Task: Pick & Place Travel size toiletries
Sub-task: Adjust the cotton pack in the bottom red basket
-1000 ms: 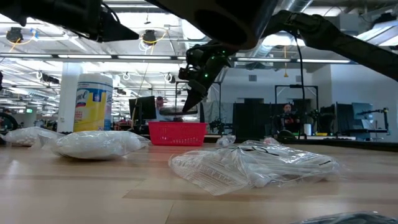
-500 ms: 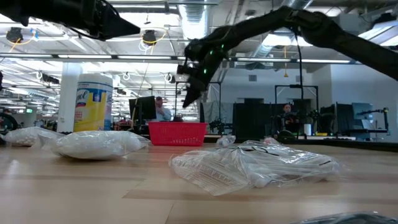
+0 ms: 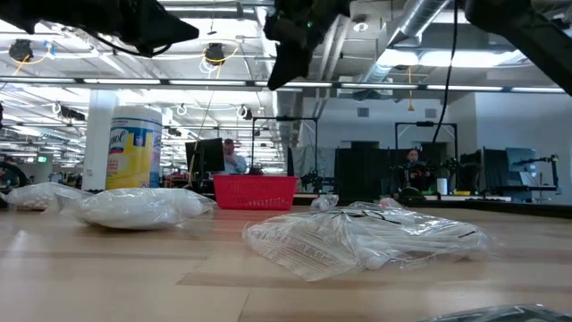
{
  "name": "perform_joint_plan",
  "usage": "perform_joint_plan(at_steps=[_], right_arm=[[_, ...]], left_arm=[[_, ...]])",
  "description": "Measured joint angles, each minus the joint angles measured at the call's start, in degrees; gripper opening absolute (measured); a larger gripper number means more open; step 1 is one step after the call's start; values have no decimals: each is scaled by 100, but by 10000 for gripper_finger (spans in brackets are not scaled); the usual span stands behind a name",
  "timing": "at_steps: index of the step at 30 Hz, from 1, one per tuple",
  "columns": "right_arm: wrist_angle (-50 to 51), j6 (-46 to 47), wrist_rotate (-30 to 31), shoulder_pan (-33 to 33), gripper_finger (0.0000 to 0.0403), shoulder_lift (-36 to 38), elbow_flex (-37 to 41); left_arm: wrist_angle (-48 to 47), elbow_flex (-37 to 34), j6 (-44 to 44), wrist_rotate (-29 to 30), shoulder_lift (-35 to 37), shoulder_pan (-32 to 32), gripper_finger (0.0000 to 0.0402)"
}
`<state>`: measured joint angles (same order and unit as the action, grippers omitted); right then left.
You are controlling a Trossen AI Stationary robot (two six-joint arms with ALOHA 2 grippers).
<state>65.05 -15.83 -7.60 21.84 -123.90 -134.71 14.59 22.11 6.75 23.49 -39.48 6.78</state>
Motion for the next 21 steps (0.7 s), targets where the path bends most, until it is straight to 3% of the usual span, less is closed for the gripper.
perform_joint_plan(at_steps=[17,21], right_arm=[[801,786,31,-1945,79,-1,8],[543,1112,538,-2458,79,2,138]], left_arm=[[4,277,-310,-2,0,885,0],[9,289,-299,-2,0,990,0]])
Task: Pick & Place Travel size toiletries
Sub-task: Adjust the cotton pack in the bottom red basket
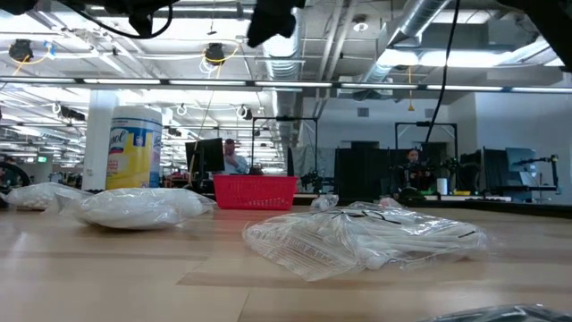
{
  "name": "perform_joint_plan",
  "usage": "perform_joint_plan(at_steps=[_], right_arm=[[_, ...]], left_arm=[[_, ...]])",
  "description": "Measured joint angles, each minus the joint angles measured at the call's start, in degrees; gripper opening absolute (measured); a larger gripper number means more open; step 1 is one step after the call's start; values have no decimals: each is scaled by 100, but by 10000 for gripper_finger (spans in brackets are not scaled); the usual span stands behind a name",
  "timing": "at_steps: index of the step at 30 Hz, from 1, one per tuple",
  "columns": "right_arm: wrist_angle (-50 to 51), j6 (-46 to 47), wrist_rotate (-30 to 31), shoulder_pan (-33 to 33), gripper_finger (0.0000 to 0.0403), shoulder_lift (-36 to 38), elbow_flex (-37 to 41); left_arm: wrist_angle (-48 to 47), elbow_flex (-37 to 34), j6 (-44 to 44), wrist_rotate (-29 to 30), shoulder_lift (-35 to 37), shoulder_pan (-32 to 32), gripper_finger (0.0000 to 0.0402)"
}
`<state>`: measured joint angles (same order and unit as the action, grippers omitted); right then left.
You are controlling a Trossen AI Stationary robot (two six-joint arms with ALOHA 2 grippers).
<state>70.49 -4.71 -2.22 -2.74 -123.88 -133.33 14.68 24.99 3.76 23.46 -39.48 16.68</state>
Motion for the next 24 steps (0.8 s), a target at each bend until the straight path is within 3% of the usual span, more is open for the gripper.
perform_joint_plan(at_steps=[5,16,24], right_arm=[[-756,261,654,-547,79,-15,576],[-3532,630,809,-1025,79,-17,2391],[-5079,756,2336,-1276,79,-17,3043]], left_arm=[[6,0,-2,0,0,17,0],[55,0,-17,0,0,17,0],[82,0,19,0,0,14,0]])
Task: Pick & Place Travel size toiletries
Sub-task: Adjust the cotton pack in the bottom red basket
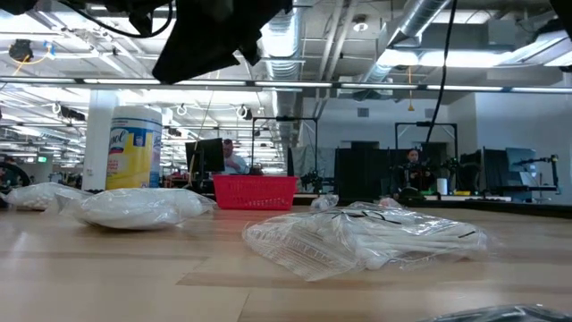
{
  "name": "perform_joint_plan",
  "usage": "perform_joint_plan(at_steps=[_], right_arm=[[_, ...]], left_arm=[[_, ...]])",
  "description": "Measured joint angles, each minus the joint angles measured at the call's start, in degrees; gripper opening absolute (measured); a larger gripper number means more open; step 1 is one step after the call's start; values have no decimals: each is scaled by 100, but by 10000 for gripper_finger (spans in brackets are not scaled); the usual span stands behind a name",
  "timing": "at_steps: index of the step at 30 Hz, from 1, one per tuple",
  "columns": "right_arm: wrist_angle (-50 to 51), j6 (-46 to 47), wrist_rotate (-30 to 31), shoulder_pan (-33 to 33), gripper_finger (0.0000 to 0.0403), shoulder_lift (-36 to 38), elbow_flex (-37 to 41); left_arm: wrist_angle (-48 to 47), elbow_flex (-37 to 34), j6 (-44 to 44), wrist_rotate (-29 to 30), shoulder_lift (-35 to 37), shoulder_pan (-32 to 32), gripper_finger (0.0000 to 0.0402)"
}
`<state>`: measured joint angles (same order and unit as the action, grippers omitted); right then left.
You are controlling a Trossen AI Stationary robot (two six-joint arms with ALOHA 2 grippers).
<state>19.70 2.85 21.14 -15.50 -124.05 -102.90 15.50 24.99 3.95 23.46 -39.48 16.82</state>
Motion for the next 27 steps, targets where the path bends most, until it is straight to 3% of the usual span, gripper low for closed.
perform_joint_plan(at_steps=[4,7,15,20,27], right_arm=[[212,-85,558,-102,79,30,28],[827,-129,595,-194,79,282,43],[3602,907,595,-679,79,1515,34],[5461,2460,414,-1467,79,2215,34],[6844,5097,-118,-3065,79,2599,33]], left_arm=[[-2,0,3,0,0,0,0],[-2,0,14,0,0,0,0],[1,0,26,0,0,0,0],[15,1,26,0,0,0,0],[143,2,137,0,0,-113,0]])
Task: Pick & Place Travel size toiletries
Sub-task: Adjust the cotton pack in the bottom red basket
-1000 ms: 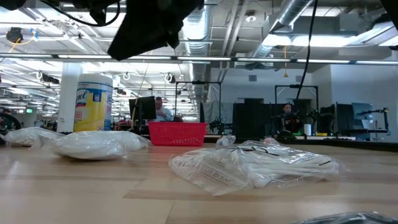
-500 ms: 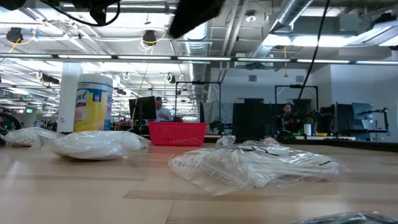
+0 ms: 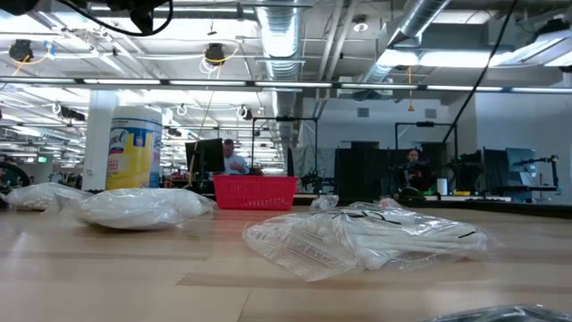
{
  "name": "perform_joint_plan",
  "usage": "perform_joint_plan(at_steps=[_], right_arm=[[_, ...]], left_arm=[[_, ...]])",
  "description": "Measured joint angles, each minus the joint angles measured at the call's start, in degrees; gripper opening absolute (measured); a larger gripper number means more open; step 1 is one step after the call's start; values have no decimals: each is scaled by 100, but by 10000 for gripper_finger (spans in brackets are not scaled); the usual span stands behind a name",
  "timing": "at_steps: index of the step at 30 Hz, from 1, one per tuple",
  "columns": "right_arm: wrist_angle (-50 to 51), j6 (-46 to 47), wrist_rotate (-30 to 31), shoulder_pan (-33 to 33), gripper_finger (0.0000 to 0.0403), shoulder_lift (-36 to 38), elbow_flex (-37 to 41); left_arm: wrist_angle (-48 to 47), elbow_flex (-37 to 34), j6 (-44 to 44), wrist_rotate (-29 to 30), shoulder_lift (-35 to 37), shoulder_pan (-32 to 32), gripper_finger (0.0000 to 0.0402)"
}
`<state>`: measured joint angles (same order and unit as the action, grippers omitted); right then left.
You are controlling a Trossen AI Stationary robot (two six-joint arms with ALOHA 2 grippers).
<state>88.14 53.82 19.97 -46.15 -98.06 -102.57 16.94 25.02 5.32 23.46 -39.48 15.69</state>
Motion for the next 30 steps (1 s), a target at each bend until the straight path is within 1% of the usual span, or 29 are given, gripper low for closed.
perform_joint_plan(at_steps=[3,6,11,14,17,19,22,25,27,28,30], right_arm=[[196,1027,-239,-762,79,-27,-1],[119,1576,-296,-1379,79,-134,88],[195,3302,-357,-1995,79,-155,408],[-182,4049,-335,-2217,79,-153,560],[-1000,4063,-310,-2416,79,-155,820],[-1276,3945,-315,-2526,79,-155,1044],[-1138,4158,-389,-2543,79,-157,1438],[-1052,4360,-710,-2529,79,-159,1760],[-1103,4372,-810,-2532,79,-159,1903],[-1168,4374,-808,-2538,80,-159,1953],[-1288,4374,-793,-2546,79,-159,2034]], left_arm=[[10,0,-3,1,0,-104,0],[31,0,-19,3,0,-143,0],[40,2,-15,2,-97,-143,0],[54,2,44,4,-297,-170,0],[214,2,77,0,-593,-344,0],[428,2,79,4,-817,-512,0],[687,2,84,2,-1147,-749,0],[962,2,51,2,-1454,-937,0],[1314,2,30,-10,-1694,-1033,0],[1519,1,30,-107,-1819,-1070,0],[2111,1,93,-486,-2118,-1185,0]])
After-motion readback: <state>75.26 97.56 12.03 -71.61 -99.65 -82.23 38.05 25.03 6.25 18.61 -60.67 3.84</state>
